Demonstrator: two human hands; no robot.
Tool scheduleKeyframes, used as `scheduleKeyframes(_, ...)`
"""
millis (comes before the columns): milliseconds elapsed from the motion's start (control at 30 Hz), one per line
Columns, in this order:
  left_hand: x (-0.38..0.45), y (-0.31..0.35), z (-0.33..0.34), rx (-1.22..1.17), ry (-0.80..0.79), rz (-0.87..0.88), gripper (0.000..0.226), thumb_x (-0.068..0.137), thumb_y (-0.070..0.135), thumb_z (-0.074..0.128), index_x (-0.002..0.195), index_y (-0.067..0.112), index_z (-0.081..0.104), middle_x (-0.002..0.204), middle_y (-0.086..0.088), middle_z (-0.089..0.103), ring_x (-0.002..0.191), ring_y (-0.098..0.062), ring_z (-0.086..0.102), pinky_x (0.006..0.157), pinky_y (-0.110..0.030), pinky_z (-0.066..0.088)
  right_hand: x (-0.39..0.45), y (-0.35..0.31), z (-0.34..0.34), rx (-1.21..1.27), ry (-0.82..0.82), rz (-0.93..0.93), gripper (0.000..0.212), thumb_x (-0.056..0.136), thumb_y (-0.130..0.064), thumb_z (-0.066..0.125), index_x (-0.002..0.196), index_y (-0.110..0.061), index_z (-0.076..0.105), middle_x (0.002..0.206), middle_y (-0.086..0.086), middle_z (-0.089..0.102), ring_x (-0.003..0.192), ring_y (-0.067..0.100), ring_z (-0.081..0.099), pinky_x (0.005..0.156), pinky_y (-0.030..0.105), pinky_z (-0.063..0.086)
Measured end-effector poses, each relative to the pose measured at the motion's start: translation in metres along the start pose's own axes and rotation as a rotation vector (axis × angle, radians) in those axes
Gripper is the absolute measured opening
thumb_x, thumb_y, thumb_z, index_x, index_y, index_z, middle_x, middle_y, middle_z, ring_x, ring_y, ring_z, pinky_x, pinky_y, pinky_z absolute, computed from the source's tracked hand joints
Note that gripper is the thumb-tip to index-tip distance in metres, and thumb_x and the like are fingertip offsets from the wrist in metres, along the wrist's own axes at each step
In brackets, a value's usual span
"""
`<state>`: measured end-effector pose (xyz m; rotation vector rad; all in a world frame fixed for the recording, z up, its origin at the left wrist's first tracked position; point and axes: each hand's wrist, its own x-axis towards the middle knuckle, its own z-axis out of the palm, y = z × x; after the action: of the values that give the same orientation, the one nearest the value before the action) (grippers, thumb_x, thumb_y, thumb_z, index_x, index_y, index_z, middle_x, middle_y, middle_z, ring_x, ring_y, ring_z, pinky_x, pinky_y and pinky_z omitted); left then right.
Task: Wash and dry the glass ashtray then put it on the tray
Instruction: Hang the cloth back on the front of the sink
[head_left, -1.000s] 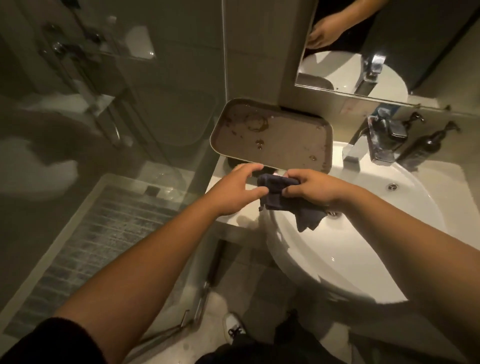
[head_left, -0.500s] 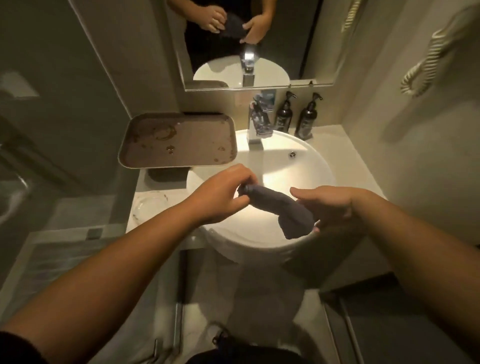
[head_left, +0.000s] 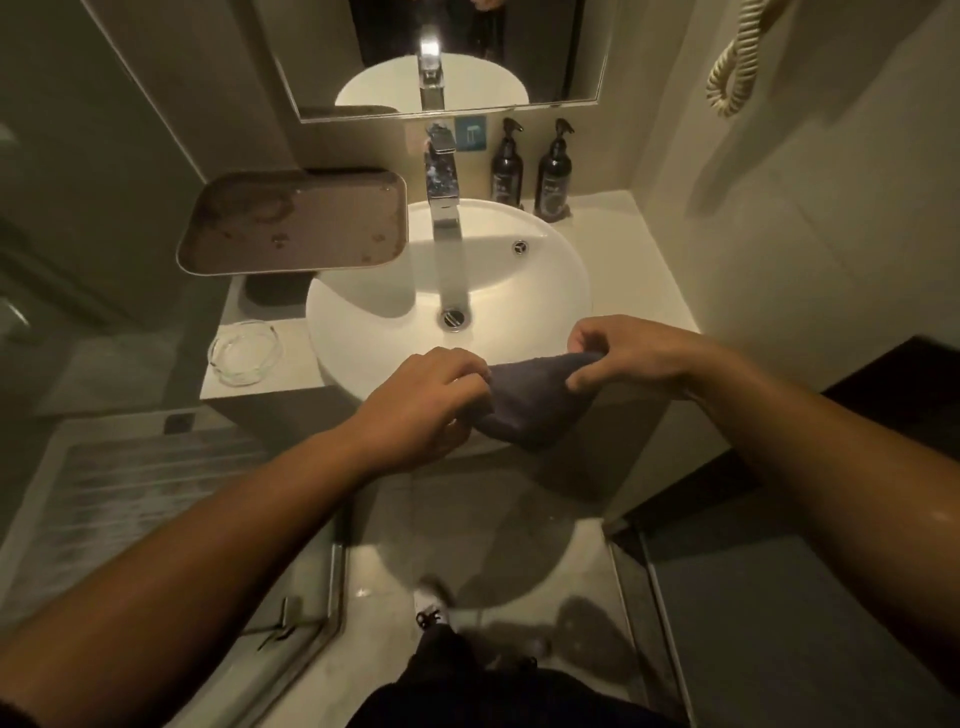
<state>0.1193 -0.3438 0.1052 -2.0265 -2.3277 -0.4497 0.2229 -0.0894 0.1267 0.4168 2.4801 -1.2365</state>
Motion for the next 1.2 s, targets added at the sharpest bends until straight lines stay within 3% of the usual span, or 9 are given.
scheduleKeyframes(167, -0.017, 0.008, -0.001, 0.021, 0.005, 0.028, 0.021, 0.079, 0.024, 0.062, 0.097, 0.013, 0.057, 0.118, -0.016, 0.059, 0.104, -0.030, 0.053, 0.079, -0.030, 0.043, -0.001, -0.012, 0.010, 0.017, -0.032, -0.112, 0.015, 0.081, -0.031, 0.074, 0.083, -0.027, 0.060, 0.083, -0.010, 0.064, 0.080, 0.009, 0.059, 0.066, 0.019, 0.045)
scheduleKeyframes(267, -0.032, 0.006, 0.001, -0.056, -0.113, -0.016, 0.028, 0.077, 0.027, 0.068, 0.096, 0.012, 0.054, 0.136, -0.018, 0.047, 0.123, -0.033, 0.046, 0.092, -0.041, 0.047, -0.002, -0.024, 0.020, 0.035, -0.046, -0.204, 0.012, 0.083, -0.033, 0.072, 0.085, -0.031, 0.060, 0.081, -0.019, 0.062, 0.080, 0.000, 0.059, 0.063, 0.011, 0.049)
scheduleKeyframes(400, -0.048, 0.000, 0.001, -0.467, -0.235, -0.237, 0.038, 0.078, 0.065, 0.058, 0.097, 0.033, 0.051, 0.158, 0.011, 0.013, 0.143, -0.015, 0.019, 0.110, -0.037, 0.030, -0.005, -0.040, 0.035, 0.080, -0.105, -0.329, 0.018, 0.081, -0.023, 0.066, 0.087, -0.038, 0.058, 0.094, -0.018, 0.064, 0.092, 0.006, 0.061, 0.079, 0.024, 0.056)
scheduleKeyframes(533, -0.043, 0.001, 0.005, -0.747, -0.113, -0.407, 0.055, 0.076, 0.068, 0.057, 0.119, 0.037, 0.041, 0.129, 0.007, 0.049, 0.119, -0.007, 0.049, 0.096, -0.029, 0.045, -0.008, -0.054, 0.047, 0.037, -0.126, -0.383, 0.027, 0.080, -0.020, 0.062, 0.086, -0.045, 0.056, 0.099, -0.016, 0.063, 0.097, 0.010, 0.060, 0.089, 0.032, 0.054)
scheduleKeyframes(667, -0.042, -0.004, 0.014, -0.690, -0.002, -0.487, 0.035, 0.087, 0.044, 0.057, 0.113, 0.036, 0.036, 0.105, 0.007, 0.054, 0.088, -0.009, 0.058, 0.067, -0.019, 0.048, -0.010, -0.054, 0.044, 0.023, -0.022, -0.338, 0.024, 0.081, -0.021, 0.066, 0.085, -0.043, 0.058, 0.099, -0.010, 0.064, 0.093, 0.007, 0.060, 0.086, 0.030, 0.054)
scheduleKeyframes(767, -0.052, -0.015, 0.016, -0.733, 0.015, -0.505, 0.043, 0.090, 0.035, 0.058, 0.126, 0.038, 0.034, 0.113, 0.003, 0.056, 0.098, -0.009, 0.060, 0.078, -0.028, 0.056, -0.013, -0.040, 0.041, 0.019, 0.046, -0.270, 0.021, 0.084, -0.019, 0.071, 0.085, -0.037, 0.060, 0.092, -0.015, 0.063, 0.087, -0.001, 0.059, 0.074, 0.019, 0.052)
scheduleKeyframes(867, -0.066, -0.023, 0.020, -0.795, -0.028, -0.570, 0.052, 0.085, 0.049, 0.055, 0.132, 0.047, 0.033, 0.116, 0.006, 0.057, 0.108, -0.010, 0.058, 0.089, -0.032, 0.051, -0.016, -0.022, 0.051, 0.098, 0.020, -0.172, 0.014, 0.084, -0.024, 0.074, 0.084, -0.032, 0.063, 0.087, -0.013, 0.065, 0.085, 0.001, 0.062, 0.069, 0.017, 0.054)
scheduleKeyframes(1000, -0.073, -0.033, 0.033, -0.744, -0.042, -0.599, 0.031, 0.089, 0.048, 0.053, 0.120, 0.043, 0.050, 0.111, 0.010, 0.062, 0.104, -0.006, 0.059, 0.088, -0.031, 0.051, -0.010, -0.002, 0.072, 0.134, 0.008, -0.091, 0.012, 0.085, -0.028, 0.072, 0.082, -0.036, 0.064, 0.089, -0.011, 0.068, 0.085, 0.004, 0.064, 0.073, 0.019, 0.053)
scheduleKeyframes(1200, -0.026, -0.060, 0.062, -0.425, -0.046, -0.721, 0.023, 0.098, 0.030, 0.048, 0.118, 0.021, 0.056, 0.110, -0.002, 0.066, 0.092, -0.013, 0.057, 0.071, -0.022, 0.041, 0.052, 0.016, 0.087, -0.102, 0.234, 0.072, 0.009, 0.087, -0.026, 0.068, 0.089, -0.027, 0.060, 0.091, -0.008, 0.063, 0.086, 0.011, 0.059, 0.067, 0.022, 0.043)
